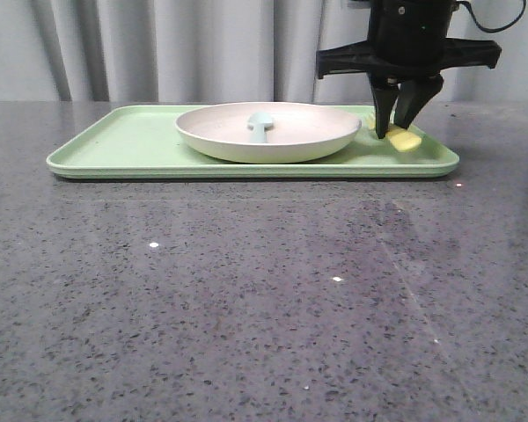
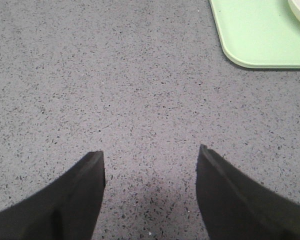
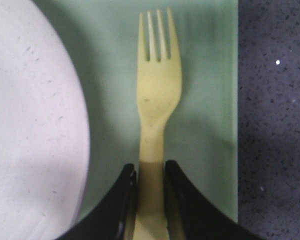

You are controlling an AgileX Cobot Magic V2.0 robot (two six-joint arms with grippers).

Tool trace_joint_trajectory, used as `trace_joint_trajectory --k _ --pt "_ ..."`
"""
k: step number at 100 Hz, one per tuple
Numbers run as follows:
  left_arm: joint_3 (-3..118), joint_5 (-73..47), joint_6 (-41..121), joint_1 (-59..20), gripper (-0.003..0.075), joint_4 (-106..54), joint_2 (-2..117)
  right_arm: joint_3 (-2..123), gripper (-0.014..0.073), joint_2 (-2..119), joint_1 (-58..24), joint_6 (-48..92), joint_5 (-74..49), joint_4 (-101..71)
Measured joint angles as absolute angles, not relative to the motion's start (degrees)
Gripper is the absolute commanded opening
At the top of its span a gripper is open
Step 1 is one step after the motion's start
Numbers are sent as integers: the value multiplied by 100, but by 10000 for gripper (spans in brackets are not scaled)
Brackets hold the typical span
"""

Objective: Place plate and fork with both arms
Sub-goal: 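Lower the fork onto the tray beside the plate and open the right gripper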

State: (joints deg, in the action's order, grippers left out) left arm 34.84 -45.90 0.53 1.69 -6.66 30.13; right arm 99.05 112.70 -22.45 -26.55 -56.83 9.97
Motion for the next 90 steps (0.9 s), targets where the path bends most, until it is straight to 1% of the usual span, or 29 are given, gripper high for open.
trace_joint_trajectory --k 55,75,90 --pt "3484 -4590 53 169 399 -666 3013 9905 0 11270 -2245 -2655 -5672 997" --pt "3484 -4590 53 169 399 -666 3013 9905 52 11270 -2245 -2655 -5672 997" --pt "3484 -4590 53 169 399 -666 3013 9905 54 11270 -2245 -2655 -5672 997"
